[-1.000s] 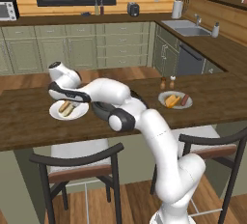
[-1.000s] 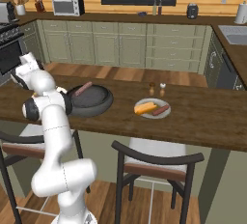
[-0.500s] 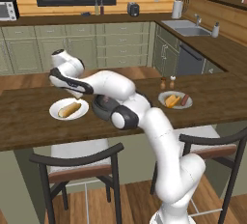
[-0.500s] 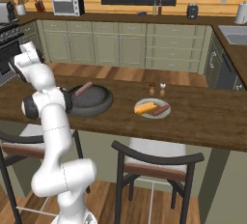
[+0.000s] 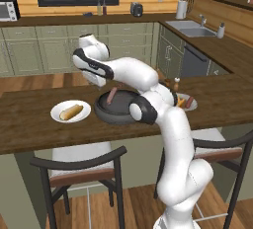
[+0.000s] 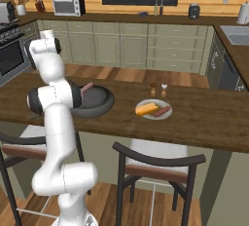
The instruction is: Place one bun and one sausage from the bowl on each plate.
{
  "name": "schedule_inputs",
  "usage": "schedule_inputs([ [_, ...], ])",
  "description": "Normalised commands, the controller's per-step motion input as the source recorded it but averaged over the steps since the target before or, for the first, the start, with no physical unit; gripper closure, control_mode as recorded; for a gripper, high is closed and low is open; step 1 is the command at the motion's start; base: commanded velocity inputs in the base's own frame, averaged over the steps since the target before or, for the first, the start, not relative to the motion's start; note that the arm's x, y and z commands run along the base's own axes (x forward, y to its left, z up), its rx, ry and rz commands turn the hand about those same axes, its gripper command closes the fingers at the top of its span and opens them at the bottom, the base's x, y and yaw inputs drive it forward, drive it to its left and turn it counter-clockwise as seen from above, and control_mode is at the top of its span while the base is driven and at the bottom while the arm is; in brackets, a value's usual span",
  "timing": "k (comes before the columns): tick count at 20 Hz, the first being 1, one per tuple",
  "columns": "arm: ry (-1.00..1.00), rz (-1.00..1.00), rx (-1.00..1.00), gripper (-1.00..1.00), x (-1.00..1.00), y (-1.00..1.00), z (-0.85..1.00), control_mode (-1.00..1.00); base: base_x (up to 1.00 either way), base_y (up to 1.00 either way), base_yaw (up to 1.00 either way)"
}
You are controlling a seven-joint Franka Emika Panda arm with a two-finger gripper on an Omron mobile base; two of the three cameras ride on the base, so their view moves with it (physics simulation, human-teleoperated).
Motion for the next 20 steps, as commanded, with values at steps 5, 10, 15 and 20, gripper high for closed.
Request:
schedule_inputs([
  [5, 0.01, 0.05, 0.03, -1.0, 0.42, -0.94, -0.37, -1.0, 0.0, 0.0, 0.0],
  [10, -0.02, 0.21, 0.04, -1.0, 0.35, -0.47, -0.61, -1.0, 0.0, 0.0, 0.0],
  [15, -0.07, 0.28, 0.06, -1.0, 0.53, -0.01, -0.56, -1.0, 0.0, 0.0, 0.0],
  [20, -0.18, 0.28, 0.16, -1.0, 0.14, 0.0, -0.24, -1.0, 0.0, 0.0, 0.0],
])
